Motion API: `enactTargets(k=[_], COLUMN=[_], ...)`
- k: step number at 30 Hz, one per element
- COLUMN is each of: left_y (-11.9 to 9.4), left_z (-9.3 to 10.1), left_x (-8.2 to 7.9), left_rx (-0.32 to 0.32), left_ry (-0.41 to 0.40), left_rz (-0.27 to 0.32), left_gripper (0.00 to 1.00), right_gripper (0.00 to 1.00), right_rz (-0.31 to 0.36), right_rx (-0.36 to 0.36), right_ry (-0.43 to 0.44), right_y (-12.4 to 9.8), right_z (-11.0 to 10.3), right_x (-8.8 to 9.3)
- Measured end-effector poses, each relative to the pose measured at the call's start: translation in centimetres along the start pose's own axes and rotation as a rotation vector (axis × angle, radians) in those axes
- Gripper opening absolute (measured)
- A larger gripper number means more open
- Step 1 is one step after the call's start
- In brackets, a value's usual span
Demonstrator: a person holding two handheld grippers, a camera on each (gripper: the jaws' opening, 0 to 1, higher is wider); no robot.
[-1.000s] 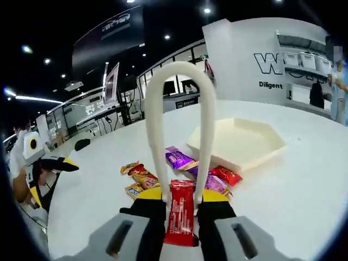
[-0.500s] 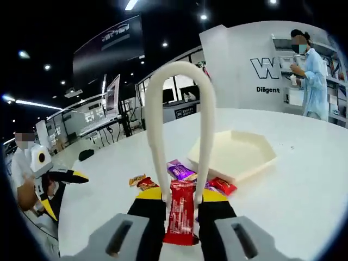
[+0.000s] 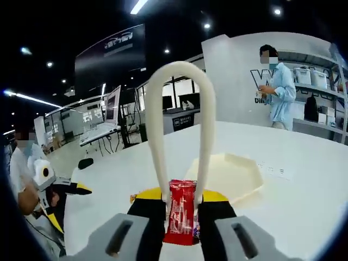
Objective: Place the target food into the container with the food tongs after gripping and lifting it, then release it inside without dropping or visibly crushing the food.
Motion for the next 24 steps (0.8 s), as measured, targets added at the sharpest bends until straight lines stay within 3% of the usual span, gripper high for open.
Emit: enactTargets(k=[13,24], left_y=[-0.3,-0.6], left_z=[0.2,0.3], left_x=[-0.3,-0.8], left_rx=[0.000,0.004], left_ry=[0.034,0.035], left_rz=[0.000,0.002], left_gripper=[0.99,0.98], right_gripper=[0.14,0.14], right_rz=[-0.014,-0.019], right_rx=[0.020,0.055], right_ry=[-0.012,-0.005], right_y=[1.4,3.3], right_z=[0.4,2.4], right_x=[-1.2,-2.4])
Point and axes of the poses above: the point that each gripper's makers call its tool centre point, and the gripper's own axes: y roughly forward along the fingers, z roughly to its right, x roughly out of its underside, the point moved 1 cm from there along -y, roughly backward along the fingers, and after that the axes turned 13 degrees about -x, right-handed, at the moved point
